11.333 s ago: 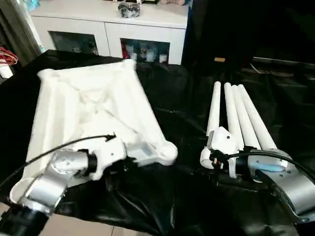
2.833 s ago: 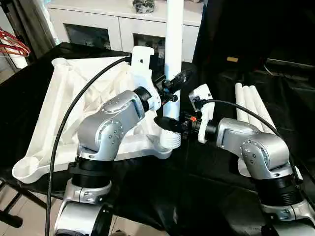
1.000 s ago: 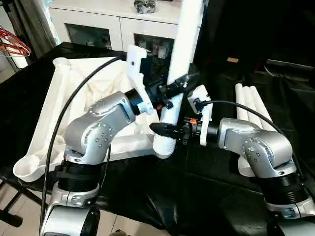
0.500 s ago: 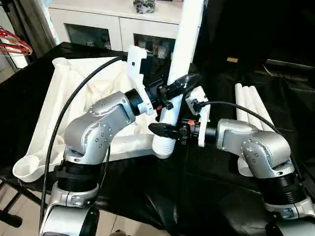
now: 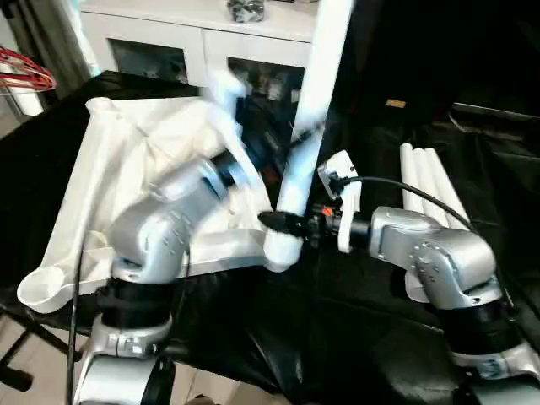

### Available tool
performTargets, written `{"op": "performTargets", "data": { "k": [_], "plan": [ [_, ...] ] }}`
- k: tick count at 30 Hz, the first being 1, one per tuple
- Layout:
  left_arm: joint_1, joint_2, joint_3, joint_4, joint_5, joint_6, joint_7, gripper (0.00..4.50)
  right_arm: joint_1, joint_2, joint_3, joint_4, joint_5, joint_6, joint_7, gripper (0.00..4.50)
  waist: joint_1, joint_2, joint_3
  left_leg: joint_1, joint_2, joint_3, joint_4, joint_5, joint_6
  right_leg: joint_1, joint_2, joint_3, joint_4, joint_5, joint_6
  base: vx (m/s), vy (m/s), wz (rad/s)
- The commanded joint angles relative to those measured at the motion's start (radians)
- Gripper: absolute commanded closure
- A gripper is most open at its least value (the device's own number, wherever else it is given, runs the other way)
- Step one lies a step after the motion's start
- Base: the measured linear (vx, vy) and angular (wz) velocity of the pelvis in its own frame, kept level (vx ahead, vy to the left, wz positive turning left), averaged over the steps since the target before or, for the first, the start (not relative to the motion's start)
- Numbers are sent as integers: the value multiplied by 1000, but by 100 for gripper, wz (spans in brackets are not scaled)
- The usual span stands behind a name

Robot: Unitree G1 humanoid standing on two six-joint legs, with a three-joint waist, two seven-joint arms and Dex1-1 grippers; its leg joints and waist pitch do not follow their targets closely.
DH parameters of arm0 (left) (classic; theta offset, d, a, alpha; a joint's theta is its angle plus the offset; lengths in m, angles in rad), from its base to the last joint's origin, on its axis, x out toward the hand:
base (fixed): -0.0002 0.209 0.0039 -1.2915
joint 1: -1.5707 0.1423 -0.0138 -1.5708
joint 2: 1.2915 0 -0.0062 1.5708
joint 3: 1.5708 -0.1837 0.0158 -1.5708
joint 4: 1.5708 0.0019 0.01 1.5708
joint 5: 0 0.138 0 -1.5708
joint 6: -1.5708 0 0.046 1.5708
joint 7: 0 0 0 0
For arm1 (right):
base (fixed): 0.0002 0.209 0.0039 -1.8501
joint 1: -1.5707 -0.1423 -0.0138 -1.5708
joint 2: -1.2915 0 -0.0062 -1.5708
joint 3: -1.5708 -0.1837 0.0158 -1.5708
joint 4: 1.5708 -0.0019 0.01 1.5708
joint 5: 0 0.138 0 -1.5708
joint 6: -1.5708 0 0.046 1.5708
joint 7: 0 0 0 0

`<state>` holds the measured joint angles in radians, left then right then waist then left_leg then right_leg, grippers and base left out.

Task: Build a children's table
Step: Pick table leg

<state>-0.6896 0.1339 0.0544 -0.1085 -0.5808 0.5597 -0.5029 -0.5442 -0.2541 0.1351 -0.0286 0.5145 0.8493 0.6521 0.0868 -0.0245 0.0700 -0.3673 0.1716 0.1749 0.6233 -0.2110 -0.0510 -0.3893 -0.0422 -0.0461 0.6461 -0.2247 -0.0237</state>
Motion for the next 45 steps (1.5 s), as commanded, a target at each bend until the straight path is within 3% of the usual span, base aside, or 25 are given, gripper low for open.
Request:
{"op": "performTargets", "data": {
  "k": [1, 3, 4, 5, 6, 8, 13, 16, 19, 22, 24, 25, 26, 28, 29, 30, 34, 35, 36, 38, 41, 42, 43, 44, 45],
  "plan": [
    [6, 34, -3, -18, 30, -6, -14, 156, -22, 7, -31, 15, -15, -27, -28, 260, 0, -22, -75, 7, 57, -19, -69, 10, 3, 61, -101, 59, -70, 0, -195, 0, 0, 0],
    [16, 55, -9, -28, 33, -7, -40, 156, -27, 16, -41, 28, -19, -33, -46, 260, 3, -10, -75, 9, 57, -19, -69, 19, -2, 56, -101, 58, -67, -4, -189, 0, 0, 0],
    [31, 82, -21, -40, 45, -8, -64, 156, -28, 19, -42, 37, -30, -39, -62, 260, 2, -10, -75, 9, 58, -20, -70, 21, -5, 56, -100, 58, -66, 1, -188, 0, 0, 0],
    [45, 107, -35, -50, 58, -8, -84, 156, -28, 19, -42, 45, -41, -44, -75, 260, 5, -21, -75, 10, 59, -21, -73, 22, -4, 55, -103, 57, -64, -9, -185, 0, 0, 0],
    [53, 121, -43, -55, 67, -9, -95, 156, -28, 19, -42, 49, -46, -47, -81, 260, 3, -14, -75, 12, 59, -20, -73, 28, -11, 52, -101, 57, -63, -6, -182, 0, 0, 0],
    [114, 214, -111, -73, 139, -23, -150, 156, -27, 15, -53, 66, -56, -51, -102, 260, 2, -20, -74, 11, 58, -18, -74, 28, -15, 52, -99, 57, -62, 0, -176, 0, 0, 0],
    [197, 316, -182, -76, 220, -66, -214, 156, -28, 13, -65, 69, -57, -51, -112, 260, 4, -11, -73, 18, 59, -18, -77, 6, -37, 46, -98, 58, -64, -4, -163, 0, 0, 0],
    [345, 429, -261, -61, 247, -70, -322, 156, -11, -4, -55, 56, -94, -94, -120, 260, -2, -7, -71, 13, 56, -19, -80, -25, -54, 48, -96, 58, -63, -8, -159, 0, 0, 0],
    [390, 473, -313, -29, 292, -93, -361, 156, -1, -5, -47, 55, -122, -122, -138, 260, -4, 0, -71, 17, 56, -17, -82, -41, -60, 44, -94, 60, -66, -19, -159, 0, 0, 0],
    [396, 490, -345, 26, 330, -118, -387, 174, 8, -8, -47, 48, -133, -146, -142, 260, -2, 5, -69, 23, 58, -16, -83, -89, -70, 41, -95, 62, -71, -51, -171, 0, 0, 0],
    [394, 499, -363, 62, 360, -145, -396, 185, 11, -12, -52, 46, -135, -144, -145, 260, -3, 6, -66, 20, 57, -19, -87, -105, -72, 43, -94, 62, -75, -80, -165, 0, 0, 0],
    [386, 493, -360, 87, 372, -162, -388, 192, 12, -15, -55, 44, -134, -143, -145, 260, -4, 13, -67, 20, 57, -20, -86, -109, -76, 43, -95, 62, -74, -83, -164, 0, 0, 0],
    [381, 490, -357, 103, 378, -175, -382, 203, 13, -17, -56, 43, -133, -143, -144, 260, -5, 8, -68, 20, 57, -21, -87, -114, -80, 45, -96, 61, -75, -87, -162, 0, 0, 0],
    [368, 485, -346, 131, 390, -216, -375, 227, 18, -17, -69, 36, -128, -144, -145, 260, -5, 16, -70, 21, 57, -22, -86, -122, -83, 44, -96, 61, -73, -81, -168, 0, 0, 0],
    [366, 483, -344, 132, 389, -218, -375, 232, 20, -18, -71, 34, -128, -144, -144, 260, -6, 12, -70, 19, 58, -22, -86, -120, -81, 45, -96, 61, -73, -70, -171, 0, 0, 0],
    [362, 480, -332, 132, 377, -221, -380, 238, 24, -11, -74, 34, -131, -169, -140, 260, -5, 21, -70, 20, 58, -23, -85, -119, -83, 44, -96, 61, -72, -64, -174, 0, 0, 0],
    [359, 472, -299, 143, 348, -243, -413, 241, 40, 9, -75, 26, -132, -212, -144, 260, -9, 13, -74, 16, 56, -20, -81, -87, -66, 48, -95, 61, -68, -14, -196, 0, 0, 0],
    [359, 478, -303, 149, 349, -246, -428, 243, 41, 10, -74, 16, -131, -205, -148, 260, -11, 6, -73, 16, 57, -18, -82, -84, -62, 48, -94, 61, -69, -17, -195, 0, 0, 0],
    [355, 484, -305, 152, 349, -246, -441, 243, 37, 10, -75, 10, -129, -197, -151, 260, -10, 13, -73, 17, 57, -19, -82, -79, -59, 47, -93, 61, -66, -21, -193, 0, 0, 0],
    [334, 488, -325, 217, 371, -289, -474, 243, 33, 4, -69, 12, -121, -178, -135, 260, -12, 8, -72, 18, 56, -18, -83, -88, -55, 45, -93, 62, -71, -45, -183, 0, 0, 0],
    [327, 493, -338, 240, 381, -308, -493, 243, 40, -9, -52, 12, -128, -184, -114, 260, -12, 11, -72, 17, 58, -20, -83, -88, -56, 47, -97, 62, -70, -47, -184, 0, 0, 0],
    [321, 493, -340, 252, 381, -308, -505, 243, 43, -10, -50, 14, -123, -189, -101, 260, -12, 22, -73, 18, 58, -21, -83, -93, -59, 46, -98, 62, -68, -45, -187, 0, 0, 0],
    [317, 492, -339, 262, 382, -310, -509, 243, 43, -9, -50, 16, -120, -192, -96, 260, -14, 19, -73, 19, 57, -19, -82, -102, -60, 45, -97, 62, -72, -46, -189, 0, 0, 0],
    [303, 488, -338, 298, 396, -328, -513, 243, 43, -6, -51, 26, -119, -203, -90, 260, -13, 27, -73, 19, 57, -21, -82, -104, -64, 45, -97, 61, -70, -34, -195, 0, 0, 0],
    [297, 487, -338, 314, 404, -338, -513, 243, 44, -4, -52, 29, -119, -207, -90, 260, -14, 22, -72, 18, 55, -19, -82, -105, -61, 45, -94, 62, -74, -32, -194, 0, 0, 0]
  ]
}}
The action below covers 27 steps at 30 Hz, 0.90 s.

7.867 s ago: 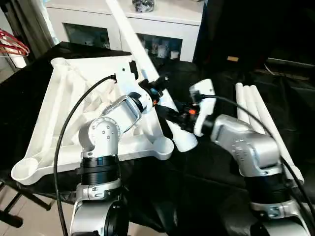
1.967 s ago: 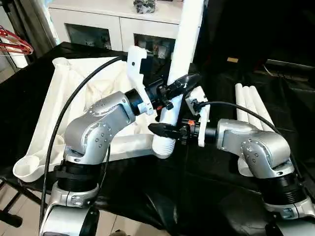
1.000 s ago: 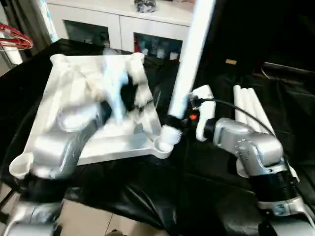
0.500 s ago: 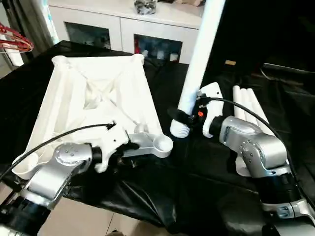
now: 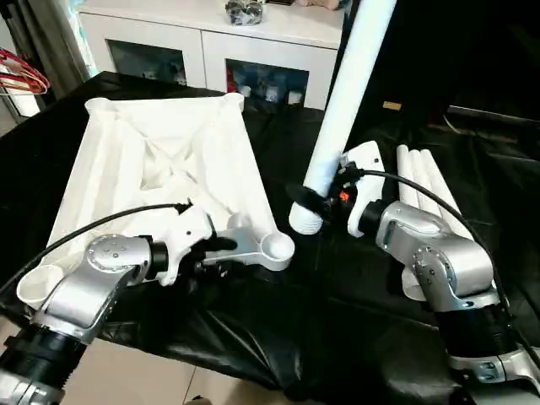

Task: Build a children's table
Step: Pick table leg, then insert table leg to table base

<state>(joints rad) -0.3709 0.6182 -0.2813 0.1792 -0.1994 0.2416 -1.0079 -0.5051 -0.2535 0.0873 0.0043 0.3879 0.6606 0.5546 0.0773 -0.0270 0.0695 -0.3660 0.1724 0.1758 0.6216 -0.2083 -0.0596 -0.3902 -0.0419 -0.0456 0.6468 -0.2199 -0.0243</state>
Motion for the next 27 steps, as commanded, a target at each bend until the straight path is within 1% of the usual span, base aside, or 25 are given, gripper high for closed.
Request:
{"op": "performTargets", "data": {
  "k": [1, 3, 4, 5, 6, 7, 8, 9, 11, 14, 15, 16, 17, 19, 20, 21, 22, 25, 26, 27],
  "plan": [
    [-34, 3, -7, 62, 41, -40, -9, 243, 6, 0, -7, 1, 8, -25, 6, 260, -4, 26, -73, 15, 53, -22, -80, -104, -52, 50, -96, 62, -72, -33, -192, 0, 0, 0],
    [-41, 5, -11, 83, 48, -49, -20, 243, 9, 4, -9, -1, 10, -25, 3, 260, -4, 26, -74, 16, 56, -23, -81, -100, -54, 51, -98, 61, -70, -23, -195, 0, 0, 0],
    [-48, 2, -11, 106, 50, -63, -29, 243, 16, 5, -7, -8, 11, -24, 4, 260, -5, 29, -75, 17, 57, -24, -81, -102, -55, 49, -98, 60, -70, -17, -201, 0, 0, 0],
    [-48, 2, -11, 106, 50, -63, -29, 243, 16, 5, -7, -8, 11, -24, 4, 260, -6, 29, -75, 16, 57, -24, -81, -99, -55, 51, -97, 60, -67, -4, -206, 0, 0, 0],
    [-53, 0, -13, 123, 52, -70, -37, 243, 22, 5, -5, -13, 11, -24, 6, 260, -5, 33, -76, 17, 57, -24, -80, -98, -56, 50, -98, 60, -66, 4, -209, 0, 0, 0],
    [-57, -3, -14, 135, 52, -77, -41, 243, 25, 4, -2, -16, 10, -24, 9, 260, -6, 32, -75, 17, 57, -23, -80, -103, -54, 49, -97, 60, -68, 6, -213, 0, 0, 0],
    [-59, -8, -14, 147, 51, -80, -45, 243, 31, 2, 0, -20, 8, -23, 14, 260, -6, 28, -75, 16, 57, -23, -80, -103, -51, 51, -98, 60, -68, 8, -216, 0, 0, 0],
    [-59, -9, -14, 147, 50, -80, -46, 260, 31, 1, 1, -20, 8, -23, 14, 260, -6, 29, -76, 16, 57, -23, -79, -103, -51, 51, -98, 60, -67, 7, -217, 0, 0, 0],
    [-63, -17, -13, 158, 49, -81, -49, 278, 32, 0, 0, -21, 6, -23, 22, 260, -6, 29, -75, 17, 59, -23, -80, -111, -49, 51, -100, 60, -68, -7, -220, 0, 0, 0],
    [-67, -35, -7, 172, 46, -81, -54, 299, 26, -2, 4, -15, 5, -24, 31, 260, -4, 24, -73, 17, 59, -21, -80, -117, -45, 50, -103, 62, -73, -49, -219, 0, 0, 0],
    [-67, -42, -4, 178, 46, -84, -57, 308, 22, -3, 8, -11, 5, -25, 37, 260, -4, 21, -73, 15, 60, -21, -80, -110, -44, 52, -104, 63, -73, -51, -217, 0, 0, 0],
    [-67, -43, -4, 180, 47, -86, -57, 314, 22, -3, 8, -11, 5, -25, 38, 260, -4, 22, -73, 15, 60, -22, -80, -105, -43, 52, -104, 62, -72, -49, -217, 0, 0, 0],
    [-69, -47, -3, 186, 49, -92, -58, 318, 21, -5, 12, -10, 4, -27, 42, 260, -4, 20, -73, 15, 60, -22, -80, -103, -39, 51, -103, 62, -73, -49, -214, 0, 0, 0],
    [-70, -49, -4, 191, 52, -97, -60, 333, 21, -5, 16, -8, 3, -28, 45, 260, -4, 22, -74, 15, 60, -22, -79, -96, -35, 51, -104, 62, -72, -41, -214, 0, 0, 0],
    [-70, -50, -5, 192, 53, -98, -60, 343, 22, -5, 17, -8, 2, -29, 46, 260, -4, 20, -74, 15, 59, -21, -79, -93, -32, 51, -103, 62, -71, -36, -214, 0, 0, 0],
    [-71, -50, -6, 193, 54, -96, -65, 352, 22, -5, 19, -6, 0, -29, 50, 260, -4, 22, -74, 15, 60, -22, -79, -94, -31, 50, -104, 61, -71, -39, -215, 0, 0, 0],
    [-72, -51, -7, 194, 54, -94, -68, 352, 22, -5, 21, -6, -2, -30, 53, 260, -5, 21, -73, 16, 60, -22, -80, -95, -32, 49, -103, 61, -71, -41, -215, 0, 0, 0],
    [-78, -40, -26, 209, 84, -102, -87, 386, 22, -5, 26, -5, -4, -30, 62, 260, -5, 22, -73, 15, 60, -23, -80, -94, -32, 50, -102, 61, -72, -43, -211, 0, 0, 0],
    [-78, -37, -30, 215, 93, -108, -90, 386, 22, -6, 26, -6, -4, -30, 63, 260, -5, 22, -73, 15, 60, -23, -80, -94, -32, 50, -102, 61, -72, -43, -211, 0, 0, 0],
    [-79, -35, -32, 219, 99, -111, -91, 400, 22, -6, 26, -6, -4, -29, 64, 260, -6, 22, -74, 15, 60, -23, -80, -90, -31, 51, -103, 61, -71, -33, -212, 0, 0, 0]
  ]
}}
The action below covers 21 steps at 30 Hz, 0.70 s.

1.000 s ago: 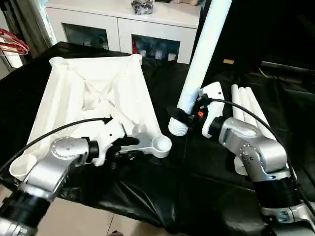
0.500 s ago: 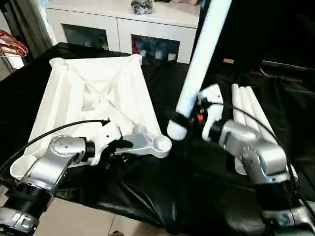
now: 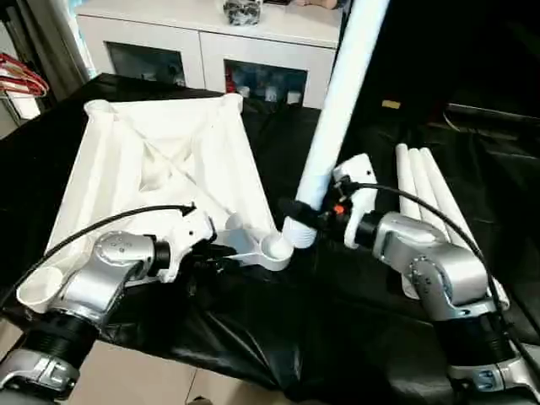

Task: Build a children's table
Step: Insert table leg to table base

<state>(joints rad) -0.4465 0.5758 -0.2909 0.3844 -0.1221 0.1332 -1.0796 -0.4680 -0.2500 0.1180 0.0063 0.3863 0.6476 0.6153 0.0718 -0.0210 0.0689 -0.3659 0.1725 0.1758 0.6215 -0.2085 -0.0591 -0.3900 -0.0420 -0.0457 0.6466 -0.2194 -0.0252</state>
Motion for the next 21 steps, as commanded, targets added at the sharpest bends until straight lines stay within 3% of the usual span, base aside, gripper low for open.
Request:
{"op": "performTargets", "data": {
  "k": [1, 7, 13, 21],
  "plan": [
    [-5, 13, -28, 20, 33, -9, -19, 409, -15, -11, -4, -7, -3, -16, 5, 260, -1, 16, -74, 15, 60, -23, -80, -87, -31, 51, -103, 61, -70, -29, -212, 0, 0, 0],
    [-6, 30, -37, 29, 61, -17, -28, 450, -15, -13, -1, -9, -3, -11, 17, 260, -9, 17, -73, 13, 59, -24, -80, -95, -33, 52, -104, 61, -70, -30, -219, 0, 0, 0],
    [-4, 14, -46, 16, 75, -27, -38, 450, -13, -16, 7, 1, 5, -10, 46, 260, -13, 16, -73, 13, 61, -24, -79, -95, -26, 52, -104, 61, -70, -29, -229, 0, 0, 0],
    [10, -74, -71, -88, 43, -52, -34, 450, -11, -19, 27, 53, -10, -27, 81, 260, 1, 11, -72, 16, 63, -20, -78, -94, -15, 50, -106, 62, -73, -46, -235, 0, 0, 0]
  ]
}}
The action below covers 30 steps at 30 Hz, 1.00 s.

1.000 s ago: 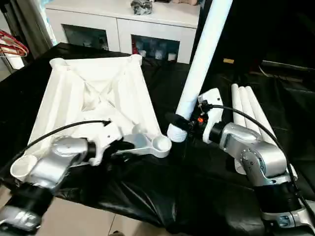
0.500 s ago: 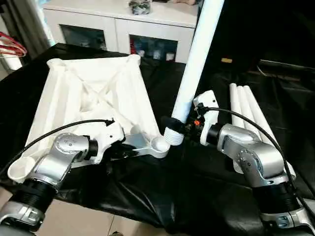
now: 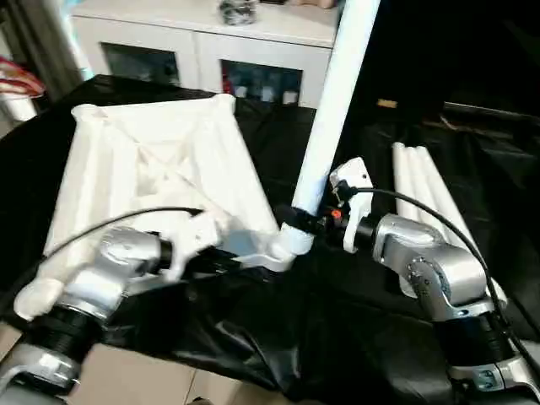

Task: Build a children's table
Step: Insert table leg to table base

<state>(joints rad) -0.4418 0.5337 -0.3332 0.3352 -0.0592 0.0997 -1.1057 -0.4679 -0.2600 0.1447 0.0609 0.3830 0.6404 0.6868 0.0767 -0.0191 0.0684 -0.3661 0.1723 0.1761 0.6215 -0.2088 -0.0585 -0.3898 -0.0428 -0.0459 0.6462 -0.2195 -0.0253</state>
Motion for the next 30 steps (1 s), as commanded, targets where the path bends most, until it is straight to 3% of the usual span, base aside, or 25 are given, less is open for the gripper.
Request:
{"op": "performTargets", "data": {
  "k": [1, 4, 6, 12, 30],
  "plan": [
    [3, -38, -32, -42, -17, -22, -3, 450, -11, -9, 3, 2, -9, -22, 11, 260, -2, 8, -71, 15, 63, -20, -78, -92, -15, 50, -106, 62, -73, -50, -232, 0, 0, 0],
    [-1, -53, -36, -46, -20, -32, -11, 450, -9, -15, 14, 8, -18, -20, 21, 260, 10, 10, -72, 18, 64, -19, -78, -91, -18, 47, -106, 62, -74, -65, -218, 0, 0, 0],
    [-7, -60, -37, -34, -8, -45, -18, 450, 3, -37, 43, 26, -57, -47, 32, 260, 10, 11, -71, 16, 63, -20, -79, -95, -23, 46, -105, 61, -75, -69, -212, 0, 0, 0],
    [-11, -51, -30, -6, 14, -60, -13, 450, 19, -55, 61, 38, -81, -63, 38, 260, 9, 13, -73, 15, 63, -22, -78, -102, -22, 48, -106, 62, -76, -73, -206, 0, 0, 0],
    [-57, -54, 8, 89, 22, -87, -3, 450, 42, -62, 35, 19, -55, -50, 68, 260, 8, 19, -69, 18, 63, -24, -82, -156, -25, 44, -106, 61, -88, -173, -193, 0, 0, 0]
  ]
}}
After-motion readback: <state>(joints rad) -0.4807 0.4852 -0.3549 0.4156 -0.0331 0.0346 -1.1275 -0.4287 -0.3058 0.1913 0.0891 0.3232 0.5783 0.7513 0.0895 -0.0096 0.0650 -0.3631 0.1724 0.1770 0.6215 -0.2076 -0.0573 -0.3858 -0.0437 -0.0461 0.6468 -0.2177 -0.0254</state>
